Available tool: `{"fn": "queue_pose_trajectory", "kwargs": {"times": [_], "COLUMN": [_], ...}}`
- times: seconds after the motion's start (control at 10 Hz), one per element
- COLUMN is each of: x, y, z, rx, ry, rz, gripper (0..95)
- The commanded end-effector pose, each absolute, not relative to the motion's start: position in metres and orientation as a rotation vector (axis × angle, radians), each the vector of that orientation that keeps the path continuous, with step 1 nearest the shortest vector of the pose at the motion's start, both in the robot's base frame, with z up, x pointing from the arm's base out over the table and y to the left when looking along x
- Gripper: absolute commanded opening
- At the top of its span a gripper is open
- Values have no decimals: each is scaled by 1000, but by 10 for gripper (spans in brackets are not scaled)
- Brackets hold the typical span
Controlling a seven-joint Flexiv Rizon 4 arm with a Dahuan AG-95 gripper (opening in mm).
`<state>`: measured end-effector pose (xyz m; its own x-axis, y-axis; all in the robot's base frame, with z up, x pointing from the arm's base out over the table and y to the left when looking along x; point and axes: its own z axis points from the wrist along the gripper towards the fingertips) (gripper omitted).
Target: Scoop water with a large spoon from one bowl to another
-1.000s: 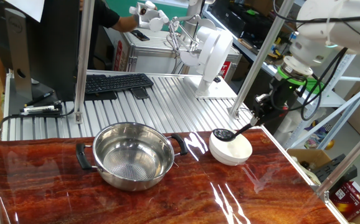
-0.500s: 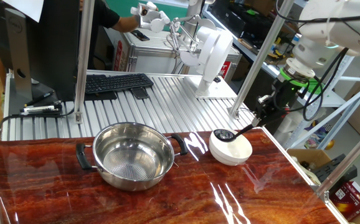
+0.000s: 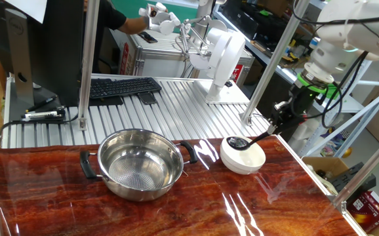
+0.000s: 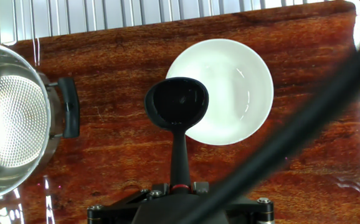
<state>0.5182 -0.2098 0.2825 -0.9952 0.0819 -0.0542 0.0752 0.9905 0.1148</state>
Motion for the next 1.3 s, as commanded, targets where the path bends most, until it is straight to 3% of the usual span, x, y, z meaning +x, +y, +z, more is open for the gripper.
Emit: {"fn": "queue_pose_trajectory", "kwargs": {"times": [0.1, 1.3], "x": [518, 516], "y": [-214, -225], "z": [281, 277], "rx": [122, 199], "ry": [3079, 3079], "rz": [208, 410], "gripper": [0, 0]}}
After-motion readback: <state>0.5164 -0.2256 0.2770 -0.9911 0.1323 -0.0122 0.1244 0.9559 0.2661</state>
